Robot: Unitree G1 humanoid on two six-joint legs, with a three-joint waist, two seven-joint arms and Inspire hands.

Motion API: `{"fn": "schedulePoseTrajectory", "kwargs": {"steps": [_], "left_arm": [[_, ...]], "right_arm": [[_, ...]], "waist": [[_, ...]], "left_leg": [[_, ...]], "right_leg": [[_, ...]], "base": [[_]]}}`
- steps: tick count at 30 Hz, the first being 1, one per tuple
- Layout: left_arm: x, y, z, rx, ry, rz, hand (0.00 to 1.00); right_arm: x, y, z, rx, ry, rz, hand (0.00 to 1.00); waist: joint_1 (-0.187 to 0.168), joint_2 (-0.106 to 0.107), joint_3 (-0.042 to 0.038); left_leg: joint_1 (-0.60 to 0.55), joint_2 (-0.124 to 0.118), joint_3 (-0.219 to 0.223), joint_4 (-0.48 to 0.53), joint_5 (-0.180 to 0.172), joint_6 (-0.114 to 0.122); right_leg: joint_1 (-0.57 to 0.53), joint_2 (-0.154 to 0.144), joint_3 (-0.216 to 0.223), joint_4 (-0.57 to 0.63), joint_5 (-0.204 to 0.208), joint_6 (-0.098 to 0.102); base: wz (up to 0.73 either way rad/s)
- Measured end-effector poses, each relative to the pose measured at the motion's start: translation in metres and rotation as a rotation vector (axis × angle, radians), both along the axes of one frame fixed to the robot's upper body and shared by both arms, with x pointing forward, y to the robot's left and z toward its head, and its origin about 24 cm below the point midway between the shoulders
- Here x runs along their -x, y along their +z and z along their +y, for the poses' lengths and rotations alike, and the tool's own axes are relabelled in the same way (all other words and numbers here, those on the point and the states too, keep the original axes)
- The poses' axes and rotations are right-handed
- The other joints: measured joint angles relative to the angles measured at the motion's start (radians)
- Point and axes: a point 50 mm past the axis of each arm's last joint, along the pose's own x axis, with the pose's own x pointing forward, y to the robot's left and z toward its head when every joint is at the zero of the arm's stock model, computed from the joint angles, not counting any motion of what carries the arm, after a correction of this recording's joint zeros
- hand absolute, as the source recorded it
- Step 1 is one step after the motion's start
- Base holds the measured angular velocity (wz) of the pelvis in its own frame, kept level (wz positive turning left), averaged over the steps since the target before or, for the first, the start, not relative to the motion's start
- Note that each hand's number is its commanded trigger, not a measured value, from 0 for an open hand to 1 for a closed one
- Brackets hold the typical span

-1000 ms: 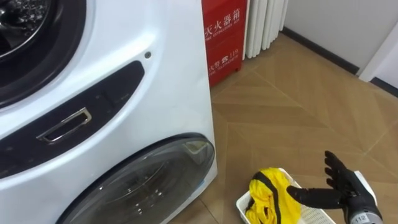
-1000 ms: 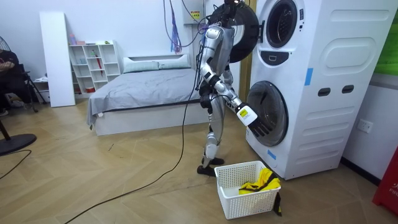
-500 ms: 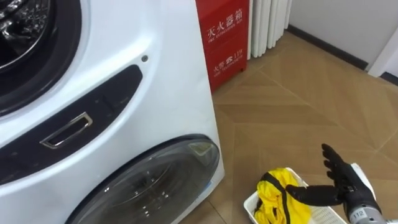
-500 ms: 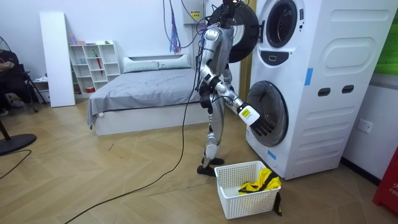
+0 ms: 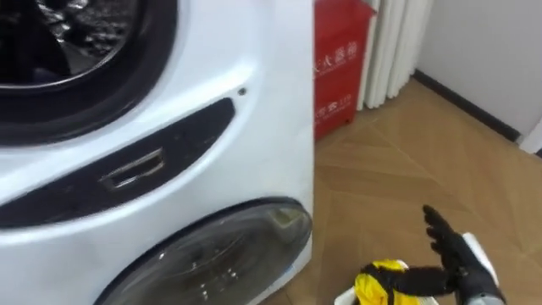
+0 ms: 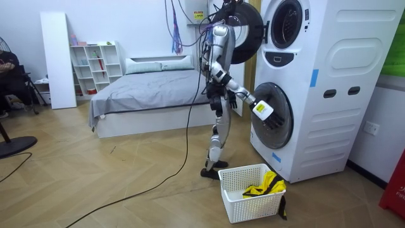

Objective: Pick clothes from washing machine

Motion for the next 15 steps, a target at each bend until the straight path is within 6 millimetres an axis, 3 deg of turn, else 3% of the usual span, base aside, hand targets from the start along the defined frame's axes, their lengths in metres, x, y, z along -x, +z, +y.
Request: {"fn": "schedulePoseTrajectory", "kwargs": {"steps": [3,6,10,12,15], "left_arm": [[0.004,0.001,0.005,-0.022,0.065,-0.012,0.0],[0.01,0.0,0.003,-0.048,0.106,-0.009,0.0],[0.019,-0.001,0.003,-0.071,0.193,-0.005,0.0],[0.024,-0.001,0.004,-0.077,0.218,0.002,0.0],[0.026,-0.001,0.007,-0.101,0.234,0.003,0.0]], "right_arm": [[0.023,-0.03,0.009,-0.025,0.005,0.157,0.0],[0.053,-0.059,0.007,-0.043,-0.042,0.332,0.0],[0.086,-0.084,0.012,-0.07,-0.123,0.51,0.0],[0.099,-0.09,0.012,-0.073,-0.144,0.567,0.0],[0.12,-0.097,0.013,-0.084,-0.178,0.652,0.0]], "waist": [[0.038,-0.027,0.0015],[0.052,-0.044,-0.0049],[0.091,-0.058,0.0007],[0.098,-0.065,0.0088],[0.119,-0.077,0.014]], "left_leg": [[0.022,-0.007,-0.054,-0.005,-0.003,-0.004],[0.038,-0.023,-0.115,0.0,-0.003,-0.004],[0.049,-0.033,-0.158,0.007,-0.003,-0.004],[0.05,-0.04,-0.169,0.017,-0.003,-0.003],[0.065,-0.043,-0.181,0.021,-0.006,0.001]], "right_leg": [[0.063,-0.001,-0.055,-0.04,0.005,0.0],[0.114,-0.006,-0.11,-0.069,0.009,0.005],[0.15,-0.012,-0.165,-0.081,0.01,0.007],[0.172,-0.015,-0.199,-0.096,0.009,0.009],[0.199,-0.014,-0.207,-0.103,0.01,0.011]], "base": [[0.52],[0.63],[0.44],[0.55],[0.41]]}}
